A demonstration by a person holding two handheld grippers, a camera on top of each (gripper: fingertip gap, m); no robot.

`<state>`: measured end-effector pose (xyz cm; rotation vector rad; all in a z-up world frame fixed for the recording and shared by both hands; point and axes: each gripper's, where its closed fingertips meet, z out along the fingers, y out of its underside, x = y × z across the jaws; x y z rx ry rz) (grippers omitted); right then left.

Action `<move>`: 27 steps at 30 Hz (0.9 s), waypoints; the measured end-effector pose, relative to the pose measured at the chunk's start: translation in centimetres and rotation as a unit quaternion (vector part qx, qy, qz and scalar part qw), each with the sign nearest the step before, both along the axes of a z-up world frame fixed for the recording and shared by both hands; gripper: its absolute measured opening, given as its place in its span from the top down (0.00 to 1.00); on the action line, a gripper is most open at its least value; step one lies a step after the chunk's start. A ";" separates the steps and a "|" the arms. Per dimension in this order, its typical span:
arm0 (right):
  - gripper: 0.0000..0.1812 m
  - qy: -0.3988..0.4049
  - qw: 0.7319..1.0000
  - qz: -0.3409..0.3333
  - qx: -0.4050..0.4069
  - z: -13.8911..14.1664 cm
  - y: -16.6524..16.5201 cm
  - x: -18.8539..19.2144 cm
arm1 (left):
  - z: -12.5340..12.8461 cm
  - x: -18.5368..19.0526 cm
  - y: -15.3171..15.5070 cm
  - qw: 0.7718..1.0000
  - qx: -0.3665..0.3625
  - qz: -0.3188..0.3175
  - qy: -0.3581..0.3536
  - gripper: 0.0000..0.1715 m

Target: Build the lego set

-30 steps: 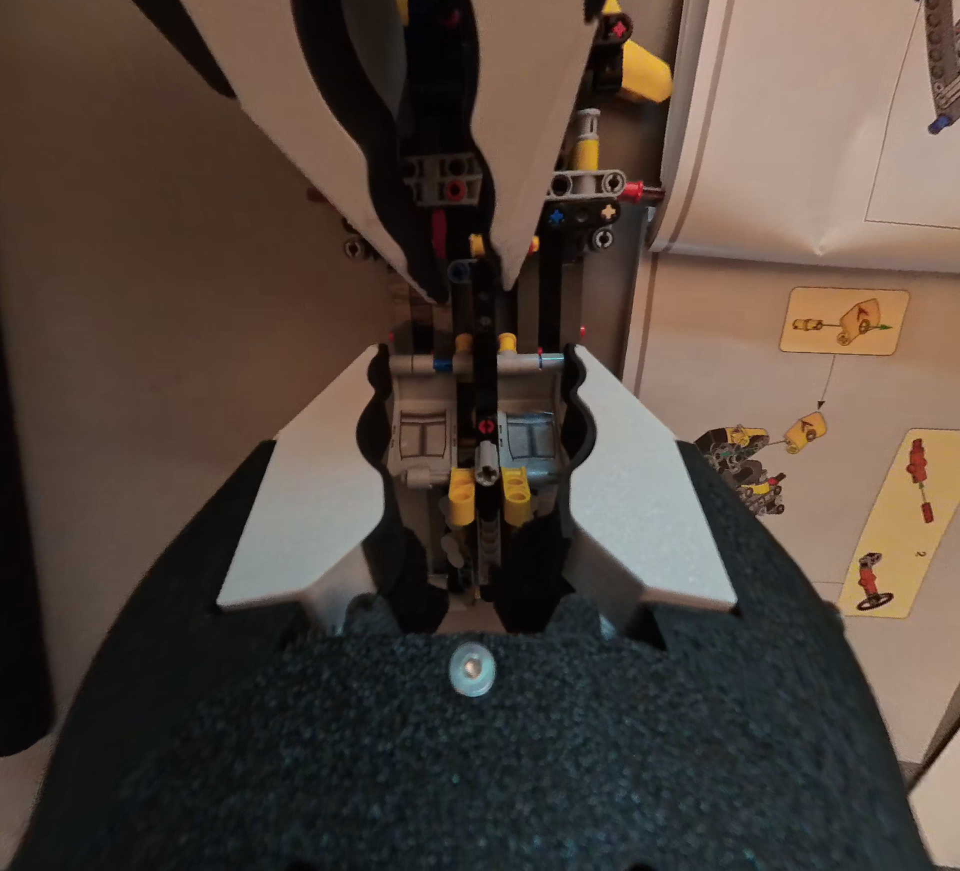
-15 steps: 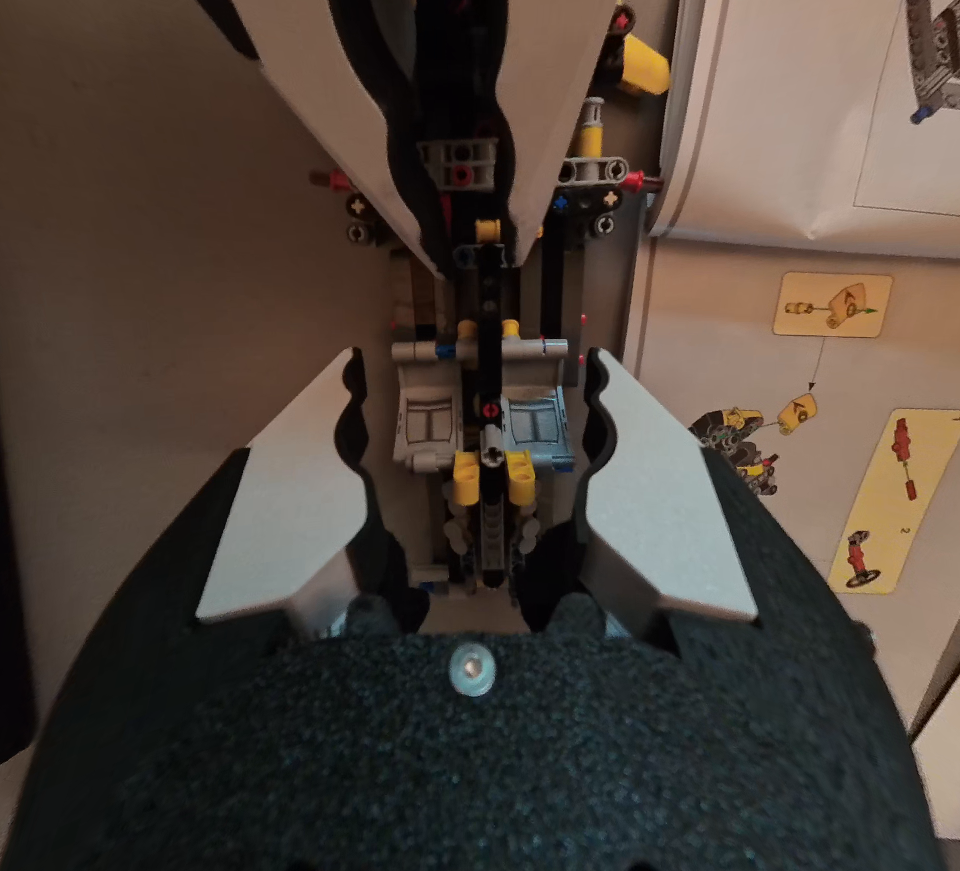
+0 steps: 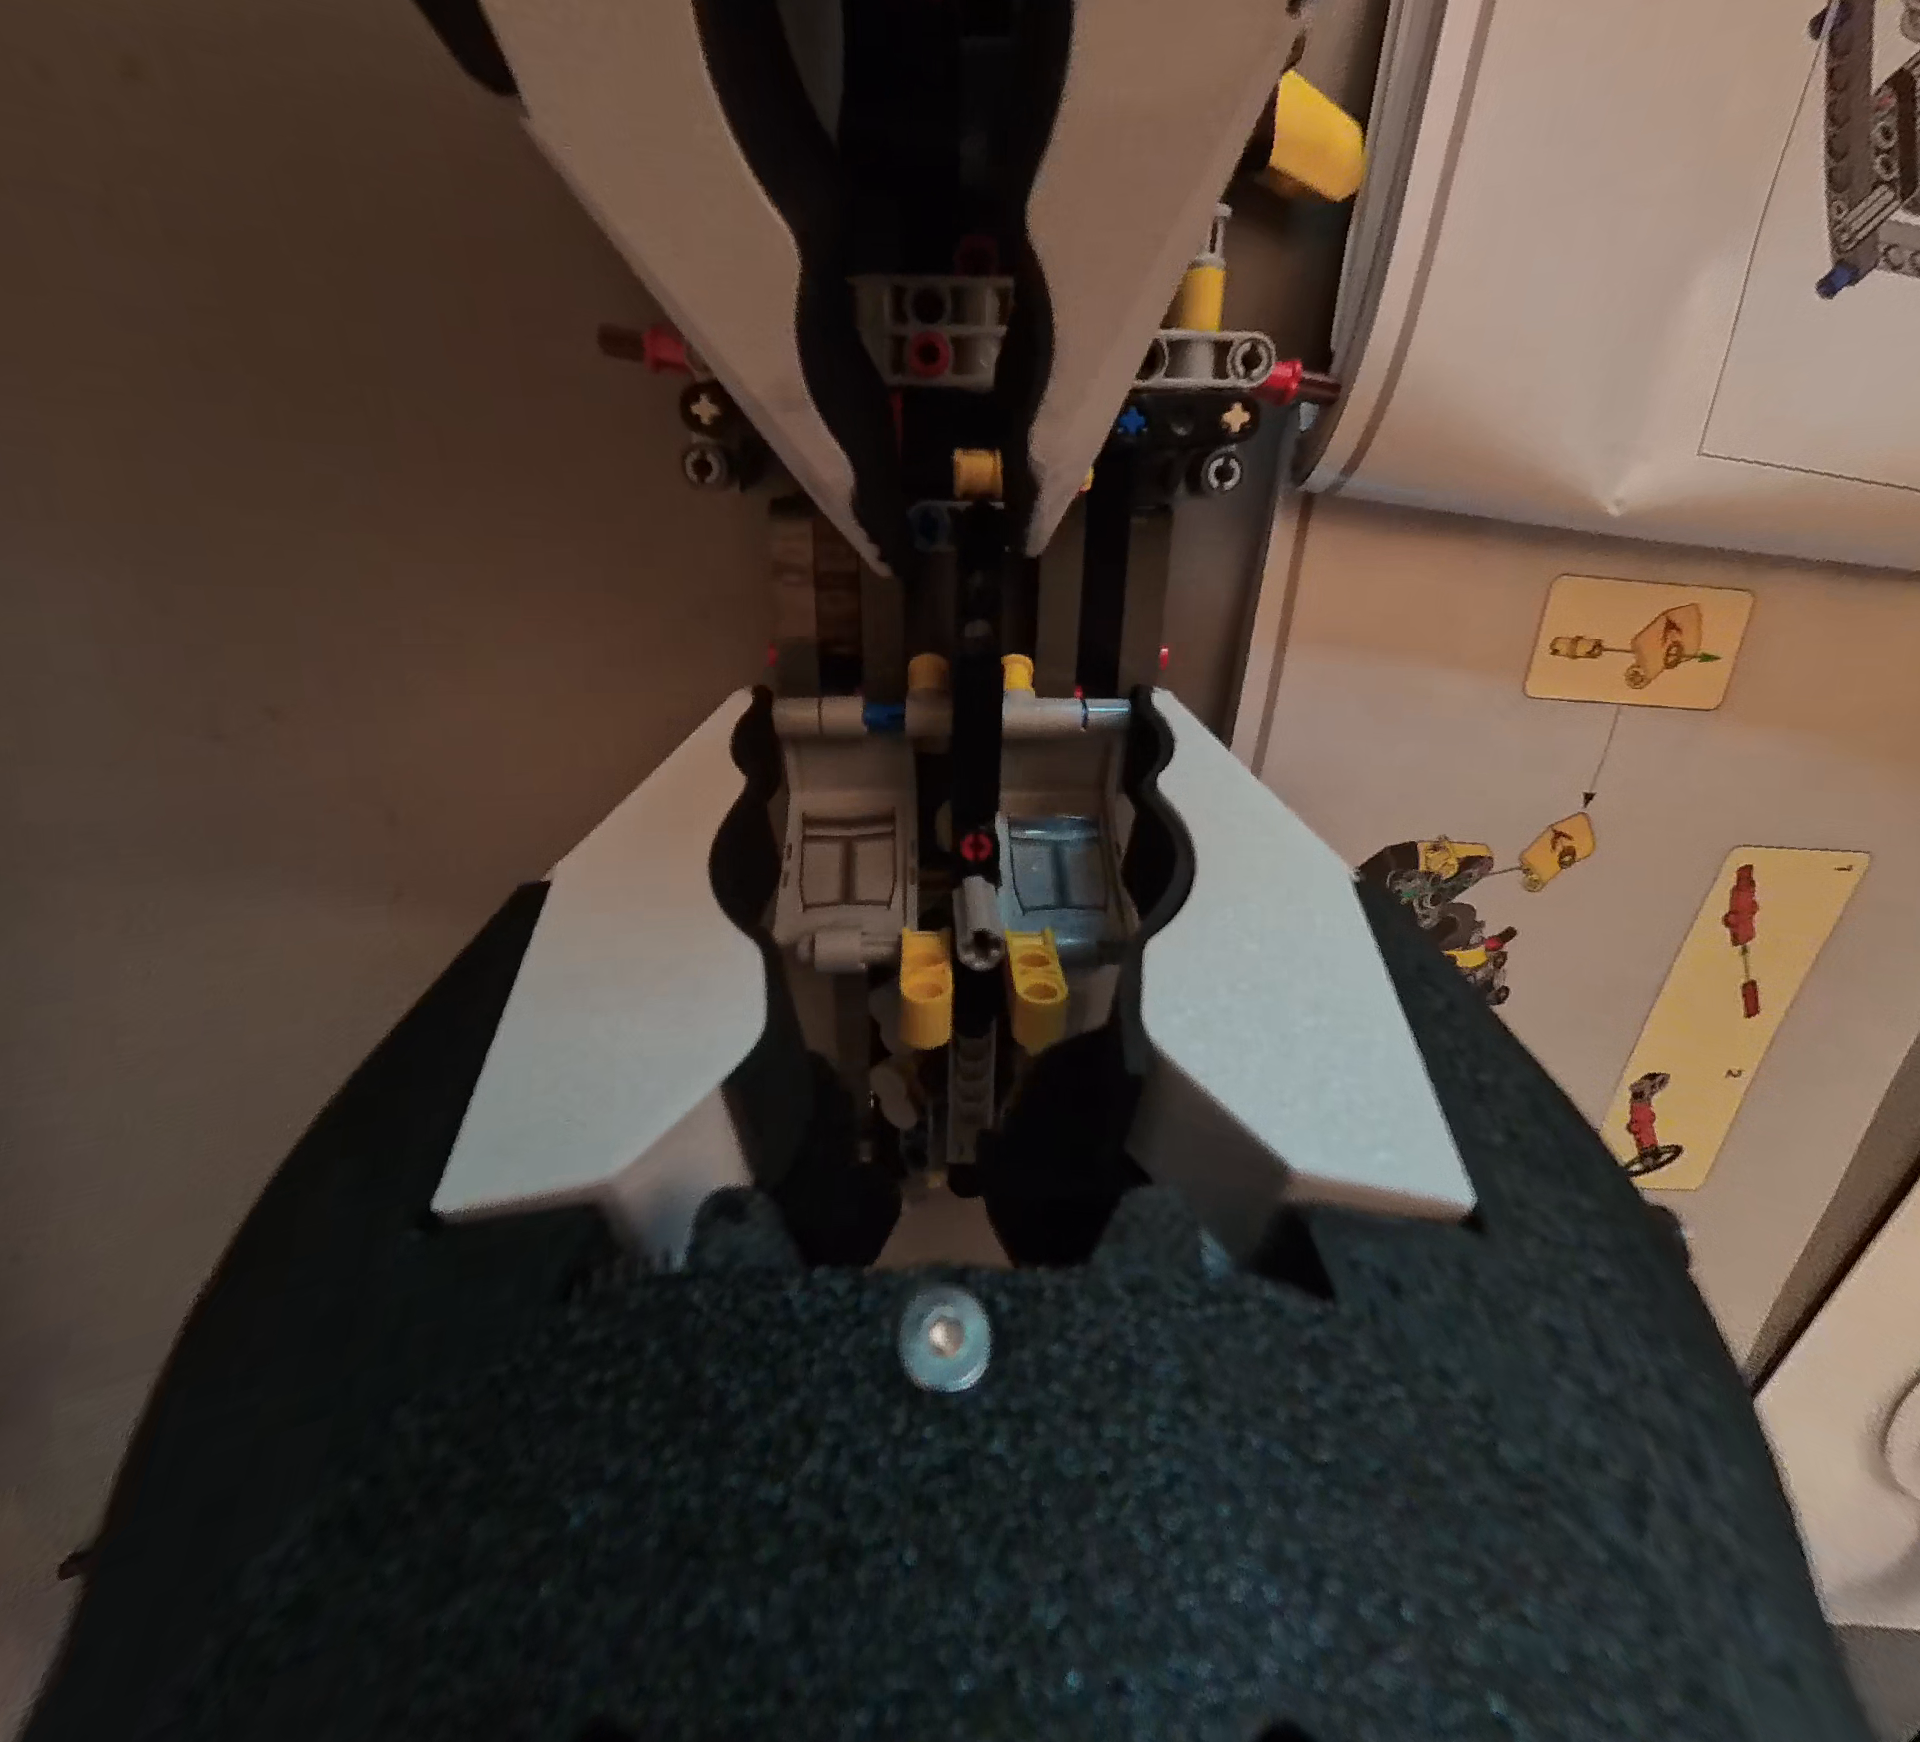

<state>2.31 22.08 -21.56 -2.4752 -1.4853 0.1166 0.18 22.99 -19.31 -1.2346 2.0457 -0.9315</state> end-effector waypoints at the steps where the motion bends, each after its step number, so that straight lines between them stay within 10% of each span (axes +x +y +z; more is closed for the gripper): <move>1: 0.63 -0.002 1.000 0.002 -0.001 0.0 0.0 0.0 | 0.0 0.0 0.0 1.000 0.000 0.000 0.000 0.93; 19: 0.58 0.023 0.998 -0.044 0.026 1.4 0.3 -0.7 | 0.0 -0.1 -0.1 1.000 -0.010 0.004 -0.007 0.93; 27: 0.65 0.176 0.902 -0.352 0.175 5.4 -2.2 -1.1 | 0.4 -1.2 0.1 0.999 -0.031 0.009 -0.017 0.81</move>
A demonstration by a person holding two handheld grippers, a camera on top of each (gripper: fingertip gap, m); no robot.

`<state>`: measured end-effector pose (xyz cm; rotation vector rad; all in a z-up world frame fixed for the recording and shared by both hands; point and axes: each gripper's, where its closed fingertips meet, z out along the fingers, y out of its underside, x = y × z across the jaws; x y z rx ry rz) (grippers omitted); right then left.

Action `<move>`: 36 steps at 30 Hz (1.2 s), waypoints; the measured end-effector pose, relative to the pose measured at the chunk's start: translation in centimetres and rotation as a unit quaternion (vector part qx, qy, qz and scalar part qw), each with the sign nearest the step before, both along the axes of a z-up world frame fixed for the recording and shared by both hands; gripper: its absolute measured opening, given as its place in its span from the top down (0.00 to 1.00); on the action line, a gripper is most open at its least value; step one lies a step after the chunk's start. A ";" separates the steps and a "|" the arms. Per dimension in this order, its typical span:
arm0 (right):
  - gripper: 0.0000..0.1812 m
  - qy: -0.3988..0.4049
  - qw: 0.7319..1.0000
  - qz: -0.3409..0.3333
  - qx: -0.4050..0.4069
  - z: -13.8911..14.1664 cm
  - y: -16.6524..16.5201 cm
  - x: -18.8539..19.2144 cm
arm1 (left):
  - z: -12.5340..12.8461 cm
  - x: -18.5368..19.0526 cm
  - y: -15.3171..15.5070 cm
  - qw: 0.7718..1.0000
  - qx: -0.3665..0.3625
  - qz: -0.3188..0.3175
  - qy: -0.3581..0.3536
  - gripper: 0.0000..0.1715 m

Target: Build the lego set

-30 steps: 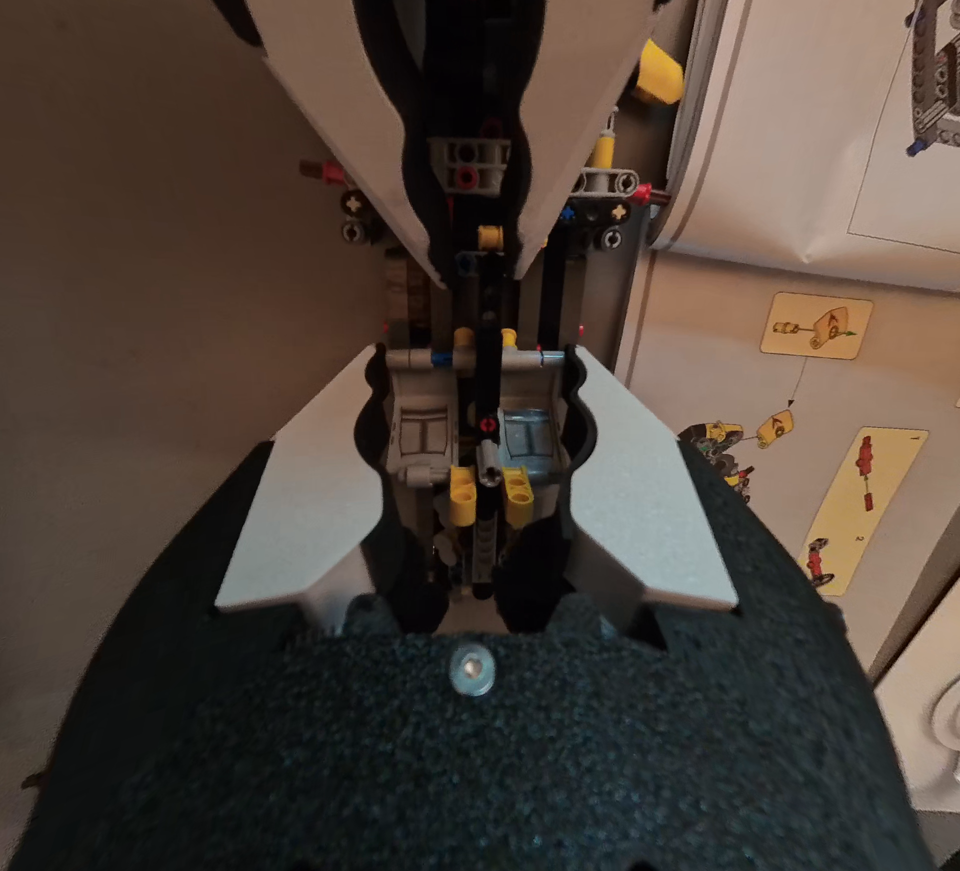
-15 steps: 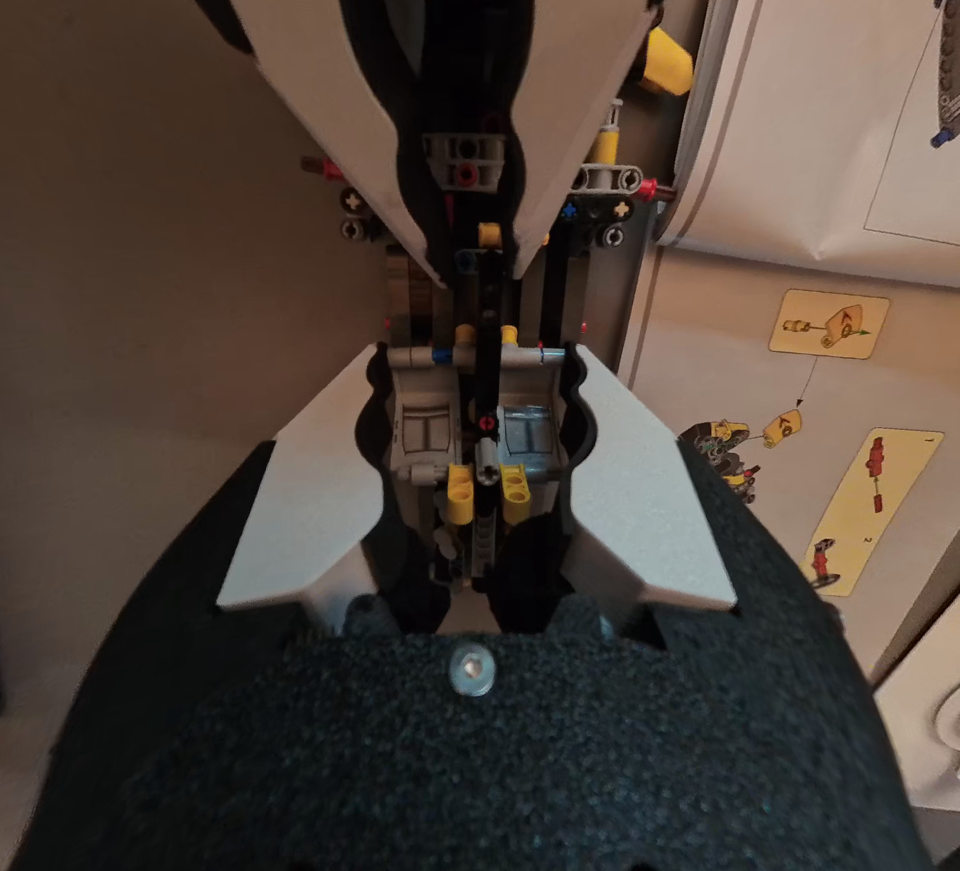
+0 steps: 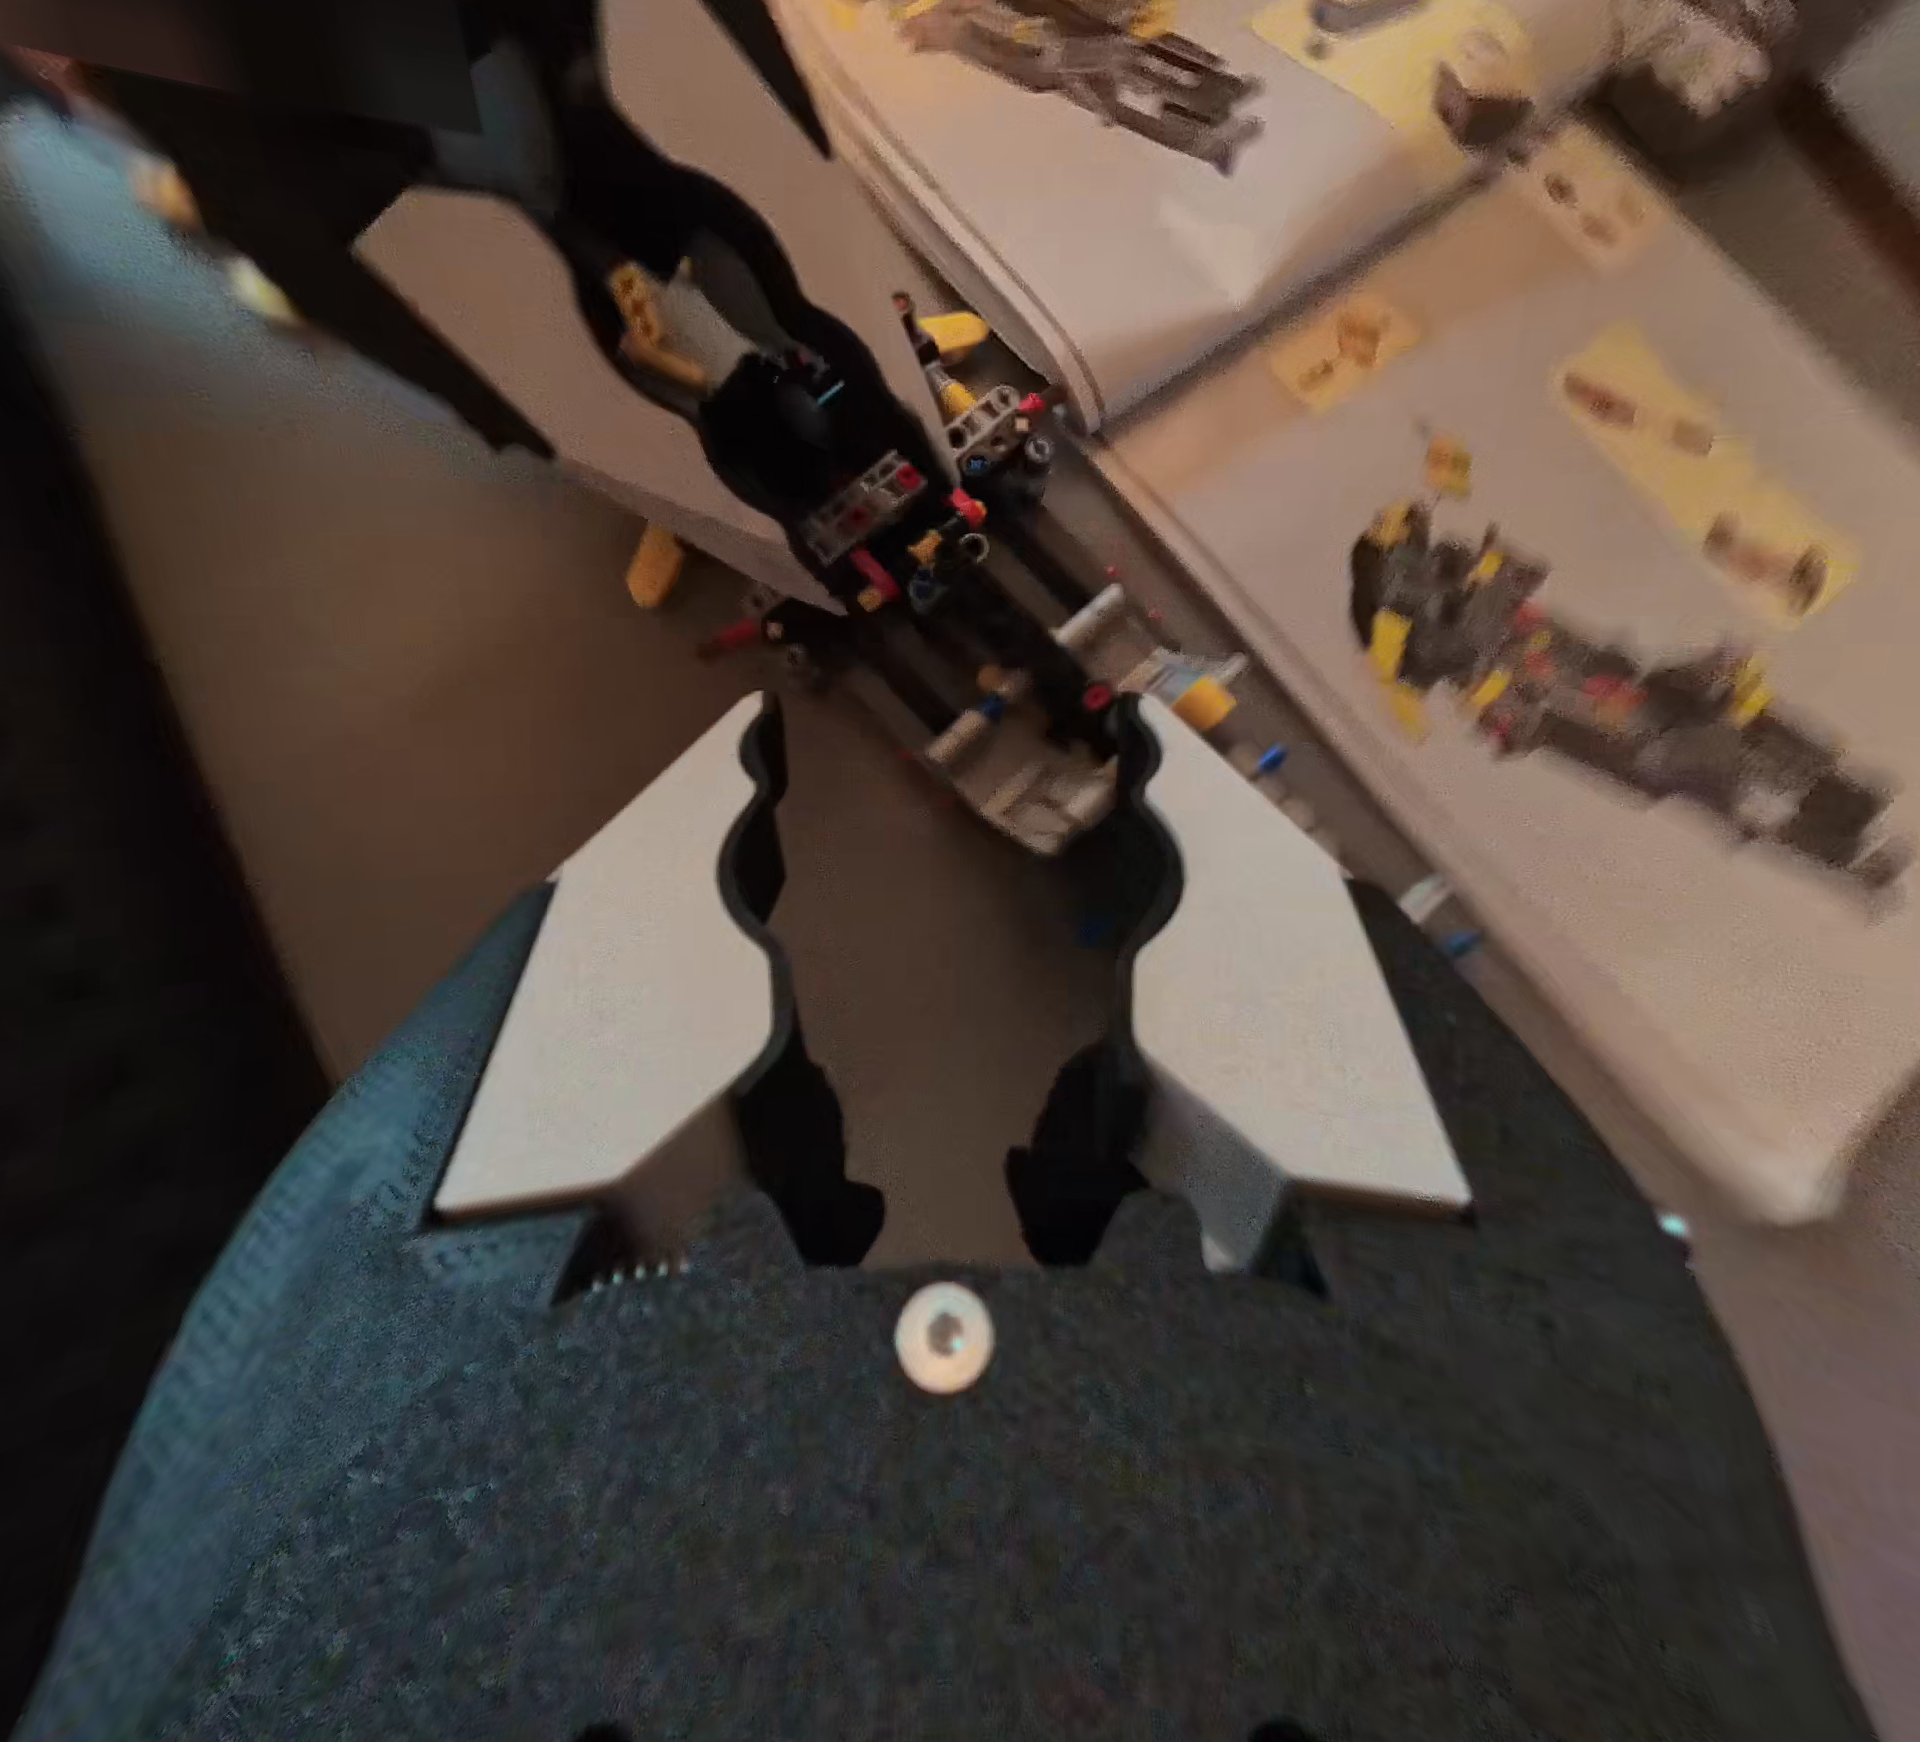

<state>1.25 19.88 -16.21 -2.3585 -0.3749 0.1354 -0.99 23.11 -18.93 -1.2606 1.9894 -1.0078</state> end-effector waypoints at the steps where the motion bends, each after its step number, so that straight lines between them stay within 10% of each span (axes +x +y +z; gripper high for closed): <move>1: 0.63 0.047 0.997 -0.053 0.034 -0.1 0.1 -0.6 | 0.3 -0.1 0.1 1.000 -0.009 0.002 -0.005 0.76; 6: 0.82 0.172 0.941 -0.207 0.205 2.3 -0.2 -1.6 | 1.6 -0.3 0.6 0.998 -0.054 0.006 -0.025 0.58; 16: 0.74 0.094 0.953 -0.270 0.098 -2.6 0.7 -0.7 | -2.4 -1.5 0.6 0.996 -0.008 -0.024 0.088 0.45; 36: 0.81 0.133 0.953 -0.257 0.088 -3.5 0.2 -0.7 | -2.6 -3.3 0.2 0.997 0.022 -0.019 0.076 0.60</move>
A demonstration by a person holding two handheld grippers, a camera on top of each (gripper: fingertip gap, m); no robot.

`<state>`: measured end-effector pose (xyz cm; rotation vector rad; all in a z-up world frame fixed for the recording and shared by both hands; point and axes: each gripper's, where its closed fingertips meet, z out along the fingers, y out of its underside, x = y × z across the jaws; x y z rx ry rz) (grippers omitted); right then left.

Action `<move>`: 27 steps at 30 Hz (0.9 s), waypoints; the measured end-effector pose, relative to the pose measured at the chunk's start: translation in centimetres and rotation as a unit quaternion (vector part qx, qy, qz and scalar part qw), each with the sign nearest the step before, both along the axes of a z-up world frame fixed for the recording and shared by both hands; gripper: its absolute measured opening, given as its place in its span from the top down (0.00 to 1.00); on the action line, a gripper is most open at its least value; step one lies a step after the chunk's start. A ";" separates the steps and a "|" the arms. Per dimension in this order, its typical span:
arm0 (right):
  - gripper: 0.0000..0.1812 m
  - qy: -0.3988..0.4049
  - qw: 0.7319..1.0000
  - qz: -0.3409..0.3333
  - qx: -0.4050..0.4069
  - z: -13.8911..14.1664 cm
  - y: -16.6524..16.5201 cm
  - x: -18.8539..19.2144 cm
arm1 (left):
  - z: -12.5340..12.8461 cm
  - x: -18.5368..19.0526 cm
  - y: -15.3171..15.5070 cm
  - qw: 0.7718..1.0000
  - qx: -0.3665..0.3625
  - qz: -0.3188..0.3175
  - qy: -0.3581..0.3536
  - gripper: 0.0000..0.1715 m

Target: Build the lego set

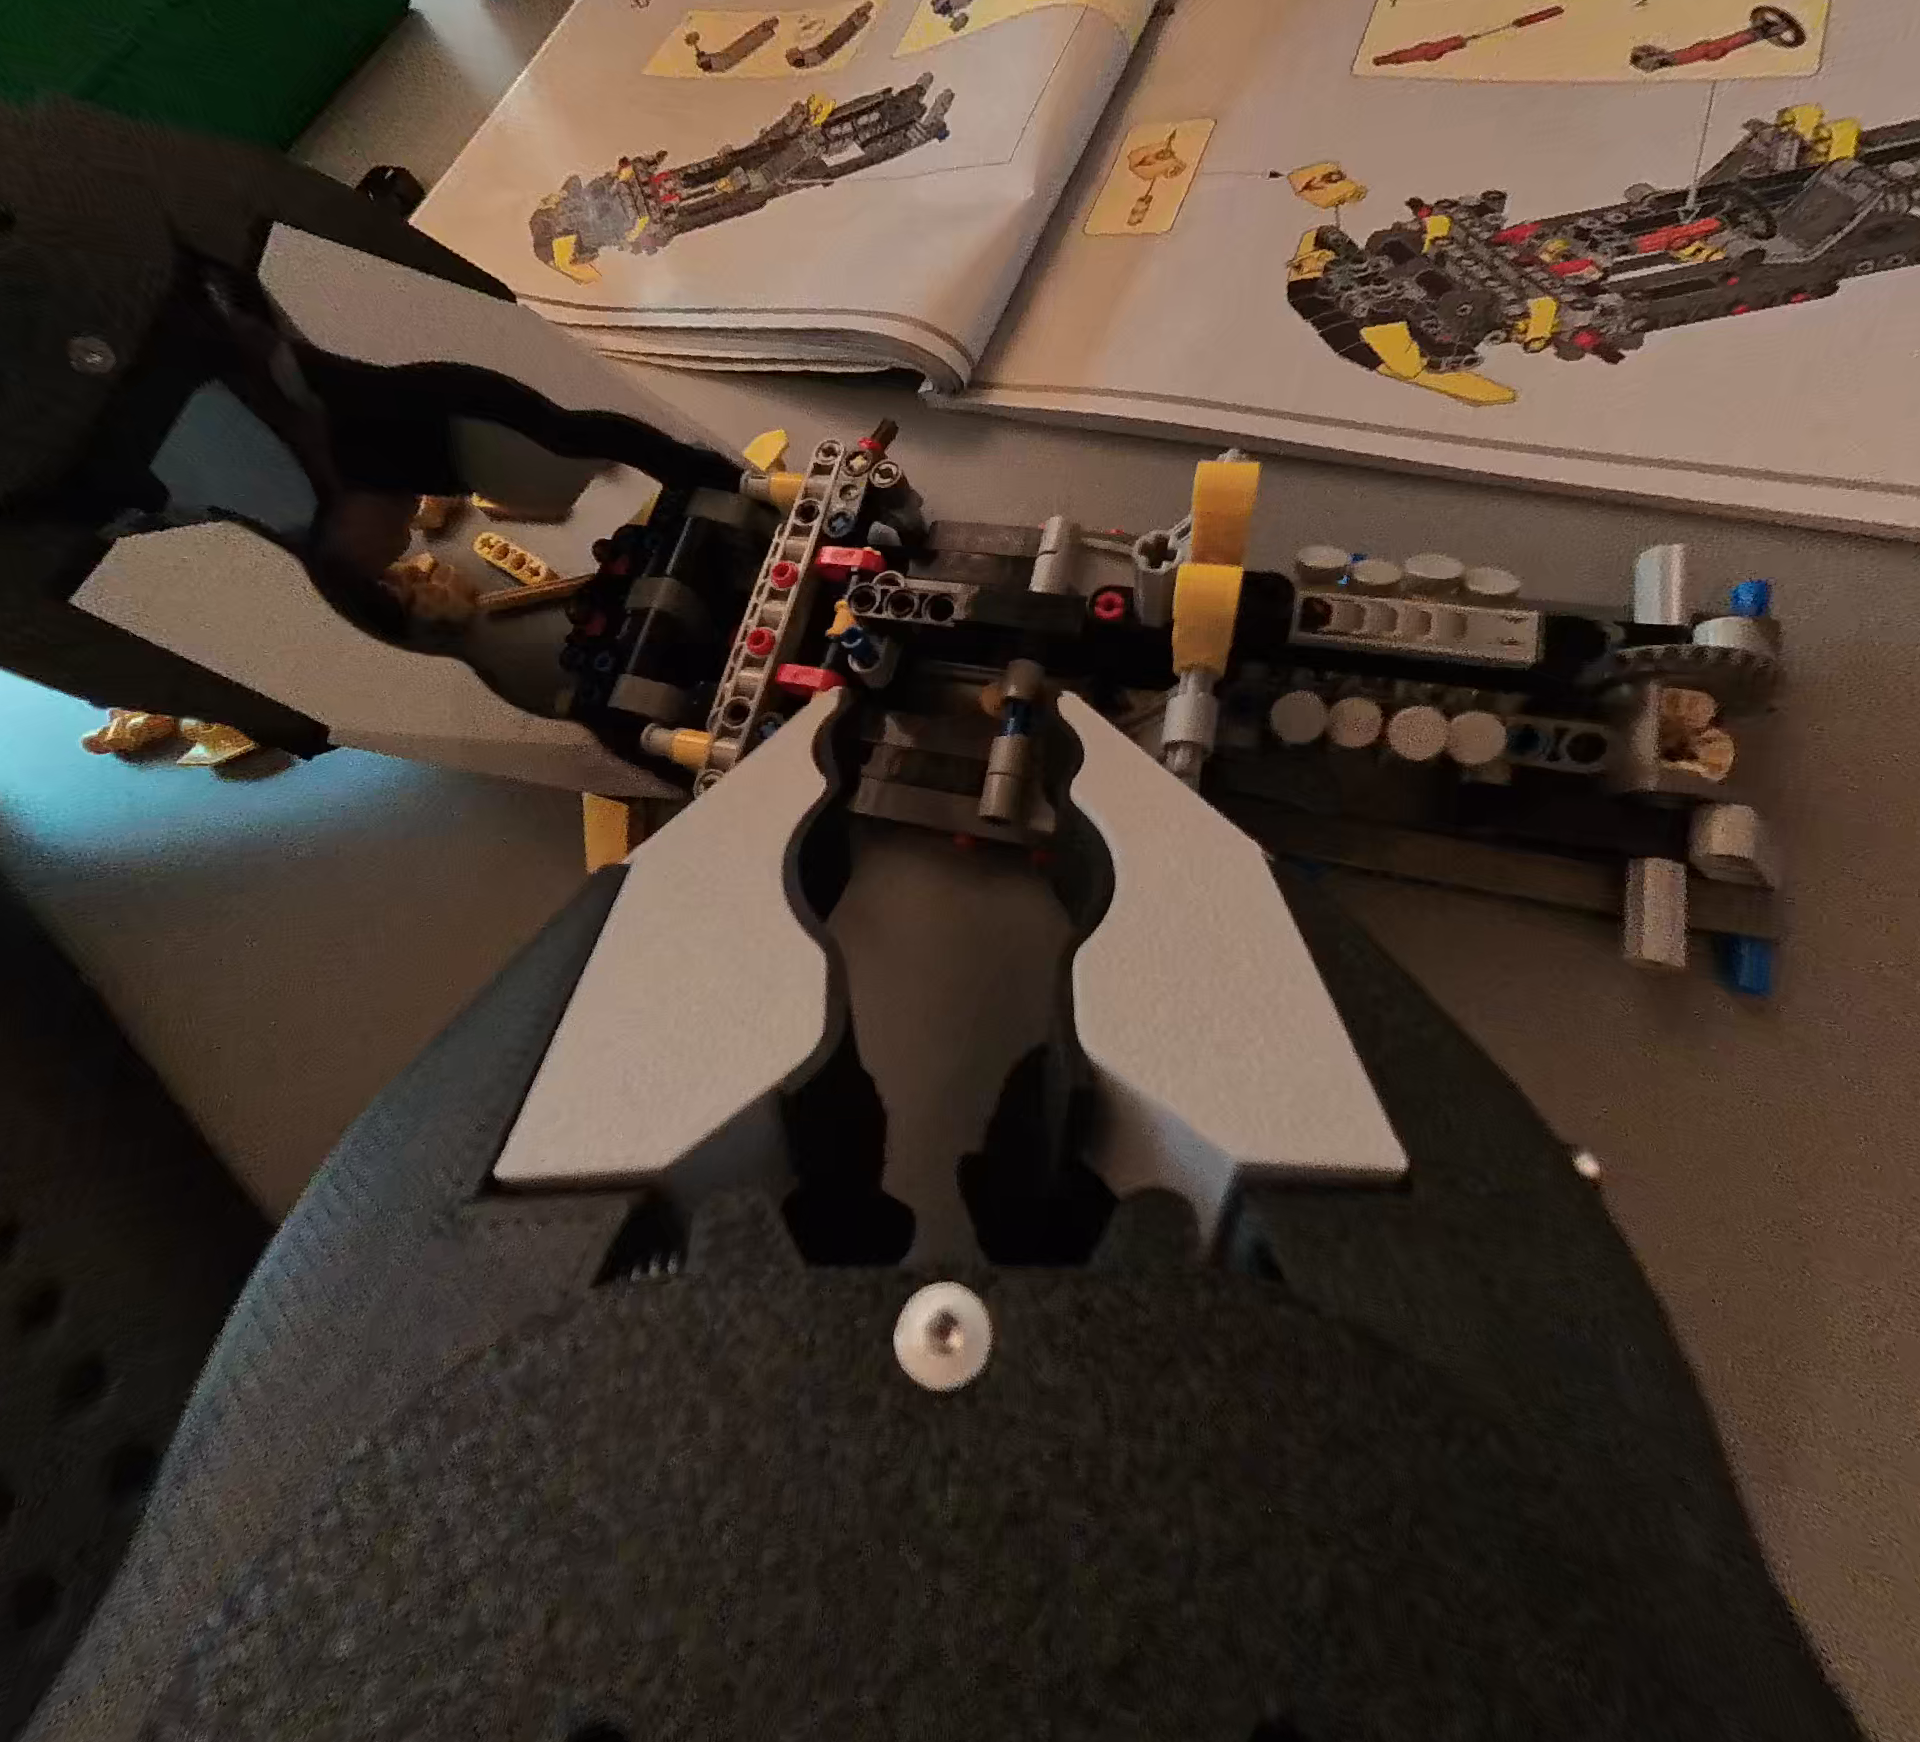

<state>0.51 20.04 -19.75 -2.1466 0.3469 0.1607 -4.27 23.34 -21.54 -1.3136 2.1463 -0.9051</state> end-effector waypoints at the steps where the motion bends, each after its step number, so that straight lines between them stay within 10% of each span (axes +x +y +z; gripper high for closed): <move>1: 0.81 0.000 1.000 -0.002 0.001 0.0 0.0 0.0 | 0.0 0.1 -0.1 1.000 -0.001 0.003 0.000 0.61; 27: 0.78 -0.010 1.000 -0.029 -0.007 -0.1 -0.5 0.4 | 0.0 0.6 -1.2 1.000 0.004 0.023 -0.002 0.62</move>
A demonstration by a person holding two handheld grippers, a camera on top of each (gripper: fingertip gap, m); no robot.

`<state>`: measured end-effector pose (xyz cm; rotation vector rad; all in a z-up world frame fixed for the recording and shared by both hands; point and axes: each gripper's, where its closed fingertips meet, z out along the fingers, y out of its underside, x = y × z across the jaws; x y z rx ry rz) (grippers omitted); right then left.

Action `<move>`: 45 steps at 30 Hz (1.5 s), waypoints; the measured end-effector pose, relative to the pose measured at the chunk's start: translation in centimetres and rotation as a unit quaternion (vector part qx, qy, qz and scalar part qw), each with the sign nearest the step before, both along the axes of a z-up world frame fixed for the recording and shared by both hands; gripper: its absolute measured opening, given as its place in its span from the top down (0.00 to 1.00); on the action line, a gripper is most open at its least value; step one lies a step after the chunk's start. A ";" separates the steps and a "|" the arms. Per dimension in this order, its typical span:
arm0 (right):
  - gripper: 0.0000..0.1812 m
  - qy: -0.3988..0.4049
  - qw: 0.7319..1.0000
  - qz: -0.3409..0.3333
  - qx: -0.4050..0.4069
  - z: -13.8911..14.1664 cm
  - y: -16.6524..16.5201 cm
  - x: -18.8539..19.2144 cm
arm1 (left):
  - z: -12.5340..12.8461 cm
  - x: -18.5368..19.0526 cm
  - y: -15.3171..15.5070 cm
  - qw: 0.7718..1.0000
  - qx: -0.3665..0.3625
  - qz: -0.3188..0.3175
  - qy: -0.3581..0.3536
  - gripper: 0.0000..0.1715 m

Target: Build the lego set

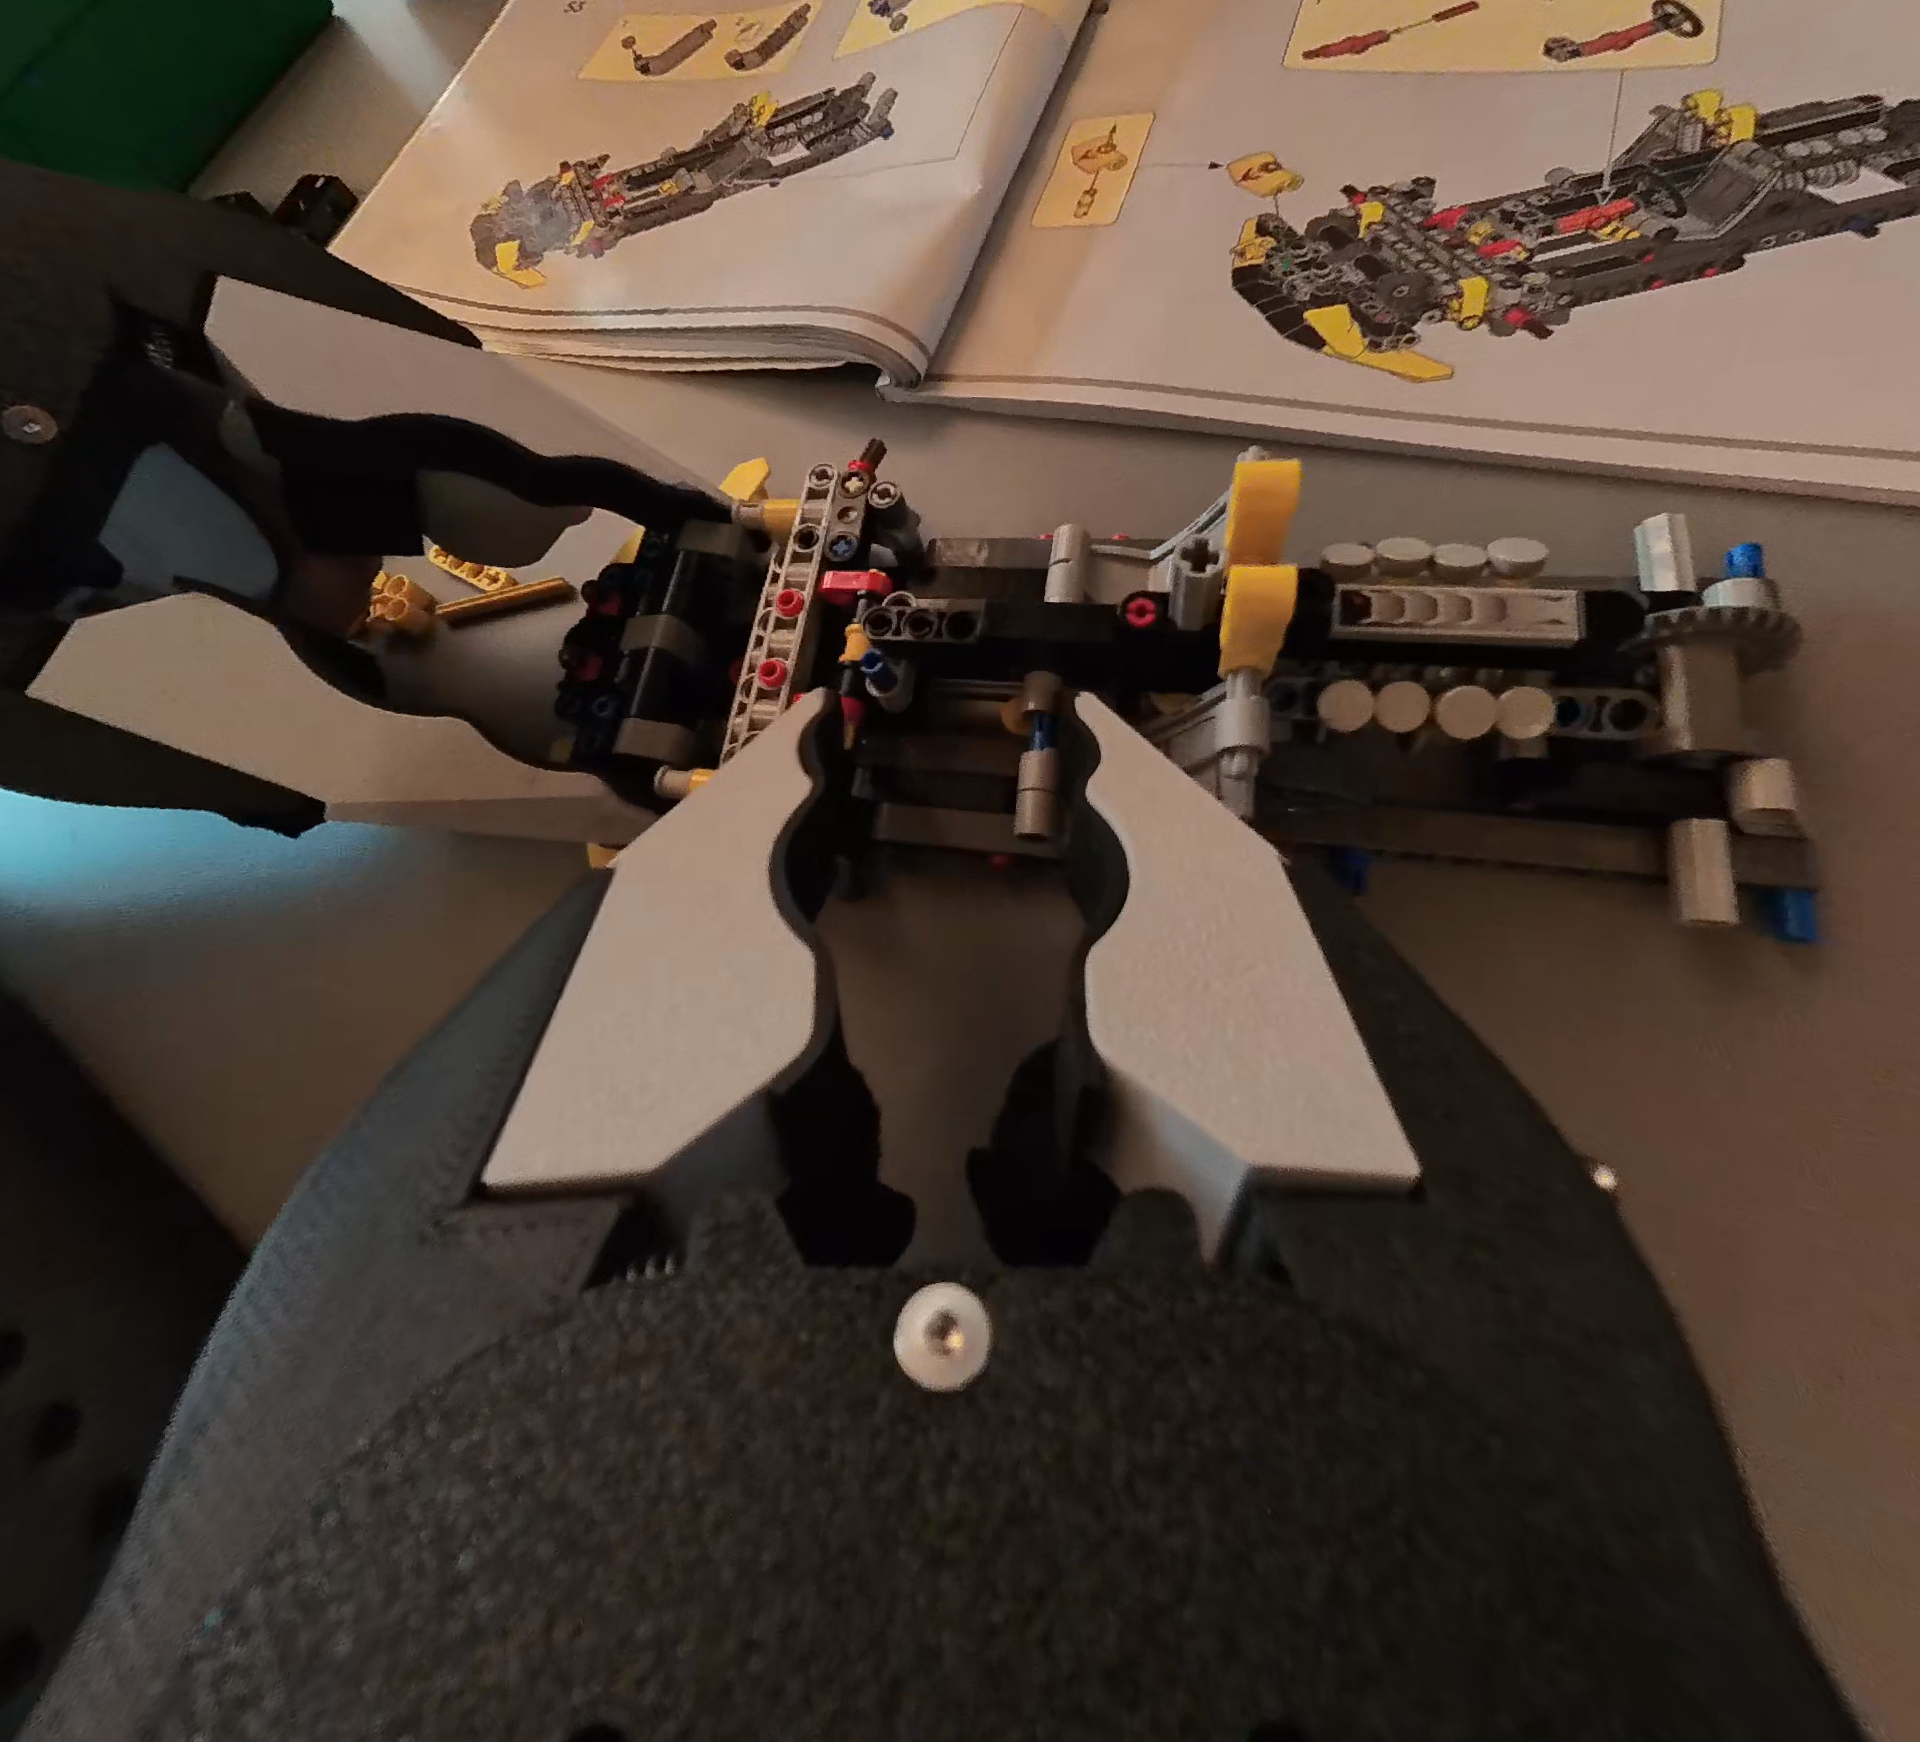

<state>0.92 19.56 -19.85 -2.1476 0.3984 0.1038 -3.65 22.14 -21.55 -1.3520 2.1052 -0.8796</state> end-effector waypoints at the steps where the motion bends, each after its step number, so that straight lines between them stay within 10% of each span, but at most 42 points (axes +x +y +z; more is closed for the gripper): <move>1: 0.78 0.000 1.000 0.000 0.000 0.0 0.0 0.0 | 0.0 0.0 0.0 1.000 0.000 0.000 0.000 0.62; 27: 0.70 -0.207 0.977 -0.029 -0.032 4.6 -2.3 1.7 | 0.0 0.0 0.0 1.000 -0.007 -0.004 0.002 0.62; 31: 0.57 -0.196 0.975 -0.044 -0.096 1.7 -2.3 3.9 | 0.0 0.0 0.0 1.000 -0.005 -0.004 0.001 0.62; 45: 0.63 -0.228 0.966 -0.036 -0.118 0.2 -1.2 4.5 | 0.0 0.0 0.1 1.000 -0.006 0.001 0.001 0.62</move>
